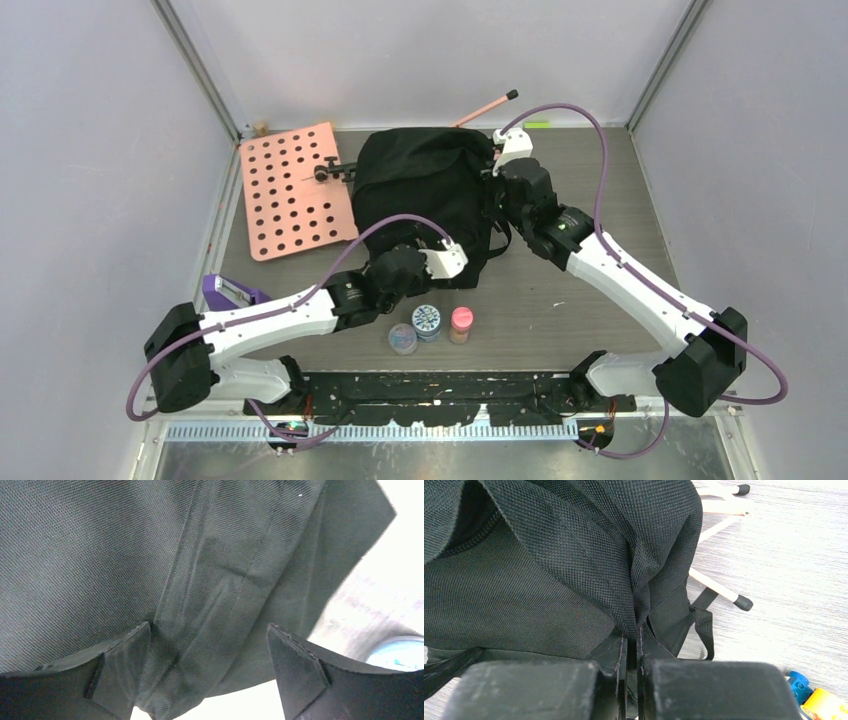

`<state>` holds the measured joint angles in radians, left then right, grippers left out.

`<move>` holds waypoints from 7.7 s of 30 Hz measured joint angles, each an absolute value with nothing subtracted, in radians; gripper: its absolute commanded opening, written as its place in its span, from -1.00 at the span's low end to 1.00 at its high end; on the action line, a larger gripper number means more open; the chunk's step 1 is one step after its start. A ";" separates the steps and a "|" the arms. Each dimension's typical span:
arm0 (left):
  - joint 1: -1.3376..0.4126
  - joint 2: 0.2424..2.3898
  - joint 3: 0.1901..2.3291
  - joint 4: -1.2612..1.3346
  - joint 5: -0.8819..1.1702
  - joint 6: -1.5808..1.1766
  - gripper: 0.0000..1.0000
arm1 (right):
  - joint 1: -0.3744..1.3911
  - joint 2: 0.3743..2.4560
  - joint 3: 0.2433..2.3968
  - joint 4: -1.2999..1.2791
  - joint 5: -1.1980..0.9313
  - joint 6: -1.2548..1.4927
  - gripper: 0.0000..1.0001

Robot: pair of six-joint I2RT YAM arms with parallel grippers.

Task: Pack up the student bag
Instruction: Unzip the student bag at the center of the board, then pick up the stationery from the center of the board.

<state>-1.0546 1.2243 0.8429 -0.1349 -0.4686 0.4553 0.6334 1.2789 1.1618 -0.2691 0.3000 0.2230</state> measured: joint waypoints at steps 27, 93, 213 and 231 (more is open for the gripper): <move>-1.067 1.271 0.807 -0.062 -0.522 0.531 0.68 | 0.629 1.208 1.116 -0.276 0.251 0.251 -0.99; -0.641 1.285 1.077 -0.467 0.097 -0.025 -1.00 | 0.993 1.336 0.858 0.020 -0.289 -0.088 0.65; -0.567 1.306 1.077 -0.480 0.128 -0.096 -1.00 | 1.266 1.382 1.039 -0.826 0.490 0.822 -0.65; -0.567 1.306 1.077 -0.480 0.133 -0.093 -1.00 | 1.274 1.131 1.244 -0.867 0.577 0.614 -0.99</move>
<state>-0.5671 1.3056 1.0767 -0.4805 0.1326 -0.0933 1.2743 1.1305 1.2438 -0.8669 0.5770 0.6136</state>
